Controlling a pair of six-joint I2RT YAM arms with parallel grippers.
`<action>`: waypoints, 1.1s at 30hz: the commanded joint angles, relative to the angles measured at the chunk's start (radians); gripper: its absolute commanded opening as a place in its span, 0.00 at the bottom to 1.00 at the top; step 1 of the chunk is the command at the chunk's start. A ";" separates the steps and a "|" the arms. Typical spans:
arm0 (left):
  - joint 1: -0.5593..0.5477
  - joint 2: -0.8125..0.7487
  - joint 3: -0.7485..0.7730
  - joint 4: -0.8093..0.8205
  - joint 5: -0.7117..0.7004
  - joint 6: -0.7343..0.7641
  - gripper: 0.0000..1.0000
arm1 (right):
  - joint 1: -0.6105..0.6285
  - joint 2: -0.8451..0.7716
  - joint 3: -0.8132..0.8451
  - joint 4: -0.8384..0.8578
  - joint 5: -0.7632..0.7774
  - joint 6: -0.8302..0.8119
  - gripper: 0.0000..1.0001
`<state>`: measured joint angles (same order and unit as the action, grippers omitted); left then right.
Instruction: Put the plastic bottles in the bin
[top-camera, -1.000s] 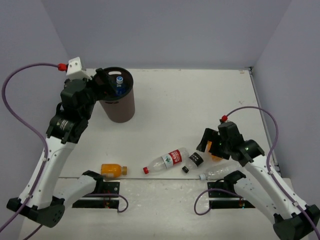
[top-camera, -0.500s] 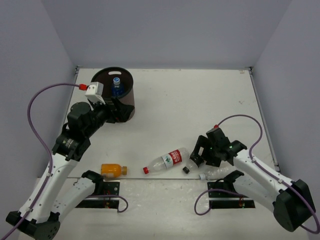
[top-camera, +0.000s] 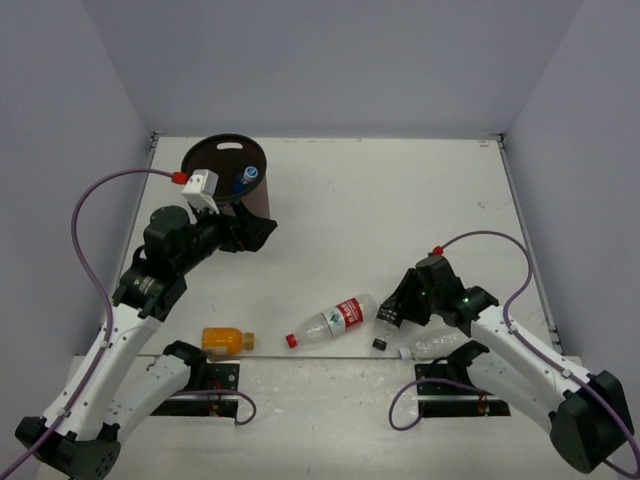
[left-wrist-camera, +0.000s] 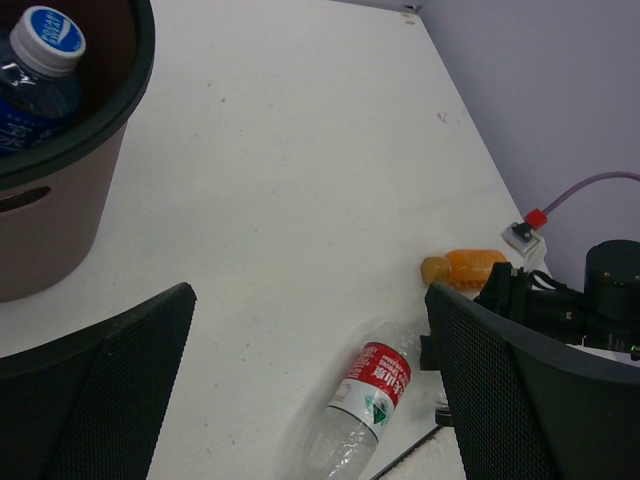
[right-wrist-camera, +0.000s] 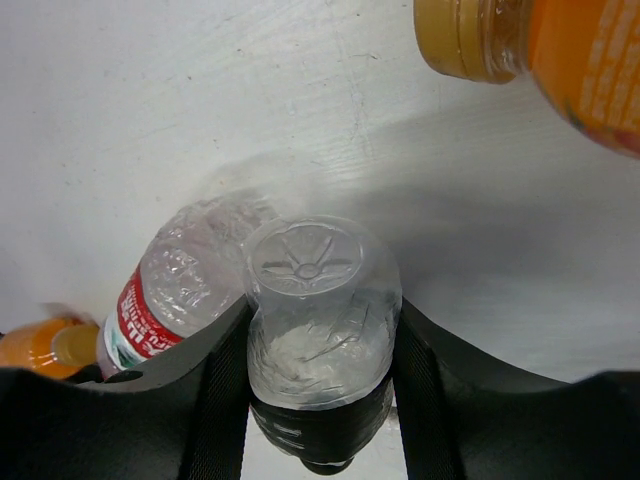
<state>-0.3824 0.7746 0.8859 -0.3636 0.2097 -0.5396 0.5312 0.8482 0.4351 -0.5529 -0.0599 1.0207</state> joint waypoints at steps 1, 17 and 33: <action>-0.006 -0.006 -0.010 0.038 0.032 -0.004 1.00 | 0.004 -0.071 0.035 -0.062 0.058 0.018 0.29; -0.423 0.221 -0.086 0.332 0.201 0.020 1.00 | -0.033 0.027 0.378 0.068 0.051 -0.089 0.27; -0.561 0.534 -0.031 0.502 0.030 0.015 1.00 | -0.035 0.052 0.352 0.323 -0.184 0.073 0.26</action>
<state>-0.9351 1.2586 0.8032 0.0667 0.2890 -0.5340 0.4973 0.9509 0.7844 -0.2868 -0.2171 1.0564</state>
